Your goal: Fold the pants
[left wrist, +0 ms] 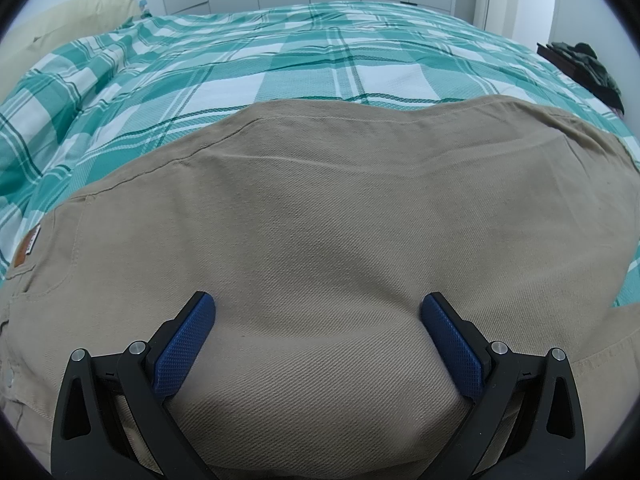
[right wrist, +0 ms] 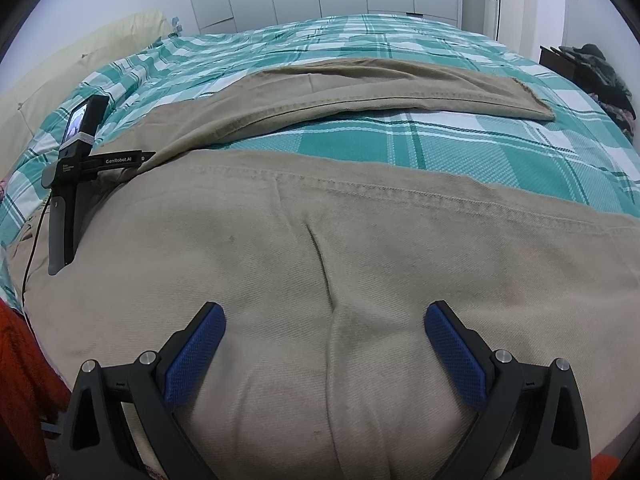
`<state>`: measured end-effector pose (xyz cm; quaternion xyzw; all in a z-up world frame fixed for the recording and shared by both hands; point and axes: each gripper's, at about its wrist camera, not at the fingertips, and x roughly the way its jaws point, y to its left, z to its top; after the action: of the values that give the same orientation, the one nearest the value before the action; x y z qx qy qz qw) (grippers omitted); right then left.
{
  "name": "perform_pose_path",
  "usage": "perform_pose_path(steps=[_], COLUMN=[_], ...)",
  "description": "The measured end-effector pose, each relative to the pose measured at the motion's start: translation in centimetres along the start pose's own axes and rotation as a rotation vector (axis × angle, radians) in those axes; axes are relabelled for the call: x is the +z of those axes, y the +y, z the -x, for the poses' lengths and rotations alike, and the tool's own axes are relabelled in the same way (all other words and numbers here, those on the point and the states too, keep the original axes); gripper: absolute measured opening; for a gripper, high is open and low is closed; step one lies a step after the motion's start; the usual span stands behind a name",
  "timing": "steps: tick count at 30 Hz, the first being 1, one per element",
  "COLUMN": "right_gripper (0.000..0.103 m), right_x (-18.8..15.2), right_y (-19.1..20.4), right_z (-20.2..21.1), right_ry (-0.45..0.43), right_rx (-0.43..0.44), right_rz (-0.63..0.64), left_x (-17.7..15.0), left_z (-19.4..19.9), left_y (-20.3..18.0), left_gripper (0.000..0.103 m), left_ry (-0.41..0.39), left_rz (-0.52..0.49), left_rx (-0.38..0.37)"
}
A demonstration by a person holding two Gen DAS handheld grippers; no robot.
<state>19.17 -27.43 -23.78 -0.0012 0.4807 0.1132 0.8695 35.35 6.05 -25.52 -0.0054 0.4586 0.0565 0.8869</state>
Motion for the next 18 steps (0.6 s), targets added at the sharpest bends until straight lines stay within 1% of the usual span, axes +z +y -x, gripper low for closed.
perform_pose_path(steps=[5, 8, 9, 10, 11, 12, 13, 14, 16, 18], right_gripper=[0.100, 0.100, 0.100, 0.100, 0.099, 0.099, 0.099, 0.099, 0.099, 0.099], right_x=[0.0, 1.0, 1.8, 2.3, 2.7, 3.1, 3.5, 3.7, 4.7, 6.3], right_y=[0.0, -0.1, -0.4, -0.6, -0.8, -1.3, -2.0, -2.7, -4.6, -7.0], right_z=[0.1, 0.1, 0.3, 0.6, 0.8, 1.4, 1.9, 2.4, 3.1, 3.5], right_ry=[0.011, 0.103, 0.163, 0.202, 0.221, 0.230, 0.221, 0.204, 0.156, 0.098], right_rx=[-0.007, -0.001, 0.010, 0.024, 0.044, 0.096, 0.160, 0.202, 0.232, 0.236], right_rz=[-0.013, -0.038, -0.061, -0.085, -0.107, -0.149, -0.195, -0.235, -0.291, -0.337], left_x=[0.0, 0.0, 0.0, 0.0, 0.0, 0.0, 0.0, 0.0, 0.0, 0.0], left_z=[0.0, 0.0, 0.0, 0.0, 0.0, 0.0, 0.0, 0.0, 0.0, 0.0], left_y=[0.0, 0.0, 0.0, 0.0, 0.0, 0.0, 0.0, 0.0, 0.0, 0.0], left_gripper=[0.102, 0.102, 0.102, 0.102, 0.102, 0.102, 0.102, 0.102, 0.102, 0.102], left_ry=[0.000, 0.000, 0.000, 0.000, 0.000, 0.000, 0.000, 0.000, 0.000, 0.000], left_rz=[0.000, 0.000, 0.000, 0.000, 0.000, 0.000, 0.000, 0.000, 0.000, 0.000], left_rx=[0.000, 0.000, 0.000, 0.000, 0.000, 0.000, 0.000, 0.000, 0.000, 0.000])
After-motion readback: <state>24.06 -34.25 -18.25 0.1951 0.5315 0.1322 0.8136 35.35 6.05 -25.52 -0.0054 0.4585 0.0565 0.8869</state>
